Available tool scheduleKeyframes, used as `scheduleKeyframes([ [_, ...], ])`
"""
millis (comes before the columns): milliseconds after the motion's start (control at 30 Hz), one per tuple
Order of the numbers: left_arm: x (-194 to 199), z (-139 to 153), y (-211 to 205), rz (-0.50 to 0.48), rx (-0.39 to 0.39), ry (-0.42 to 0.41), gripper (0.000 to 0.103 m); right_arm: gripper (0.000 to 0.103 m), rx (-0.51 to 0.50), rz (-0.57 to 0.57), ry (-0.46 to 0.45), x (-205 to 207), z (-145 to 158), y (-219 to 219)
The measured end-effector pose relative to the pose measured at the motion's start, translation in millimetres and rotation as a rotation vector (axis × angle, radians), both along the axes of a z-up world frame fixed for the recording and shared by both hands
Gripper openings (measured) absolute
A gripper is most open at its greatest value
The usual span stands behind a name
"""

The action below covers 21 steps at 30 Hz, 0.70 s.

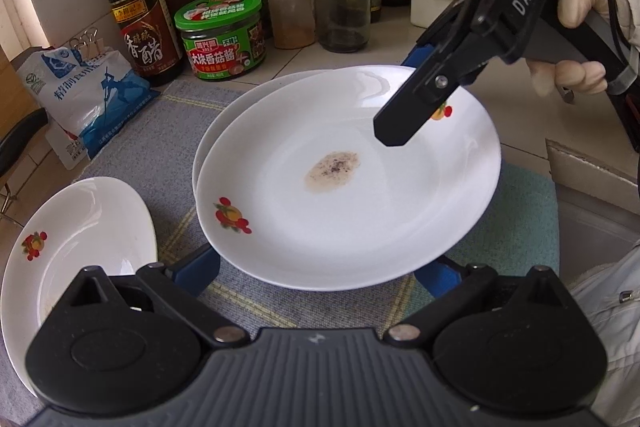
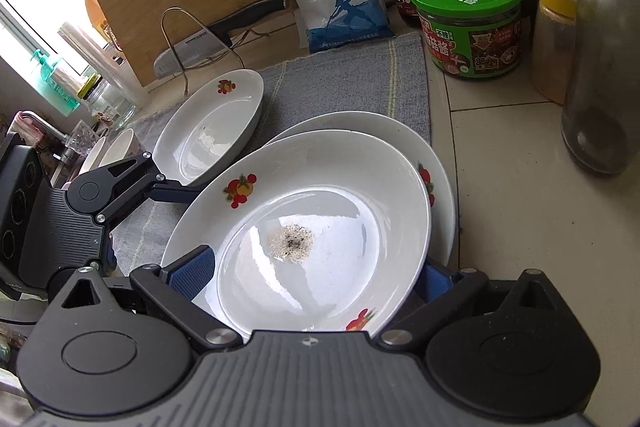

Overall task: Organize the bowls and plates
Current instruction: 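Lower the stained plate onto the deep plate with the right tool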

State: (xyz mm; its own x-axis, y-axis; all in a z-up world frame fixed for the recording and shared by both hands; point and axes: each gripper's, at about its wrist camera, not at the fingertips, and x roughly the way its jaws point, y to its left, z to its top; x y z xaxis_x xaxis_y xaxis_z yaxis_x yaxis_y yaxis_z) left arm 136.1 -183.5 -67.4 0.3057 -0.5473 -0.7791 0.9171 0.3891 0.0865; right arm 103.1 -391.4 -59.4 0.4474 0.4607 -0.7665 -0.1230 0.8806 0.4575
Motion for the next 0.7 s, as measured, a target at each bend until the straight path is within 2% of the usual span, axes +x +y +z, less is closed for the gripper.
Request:
scheduleKeyframes([
  [700, -4.2, 4.7, 5.5, 0.085, -0.020, -0.004, 0.102, 0.103, -0.069, -0.066, -0.006, -17.6, 11.2, 5.4],
])
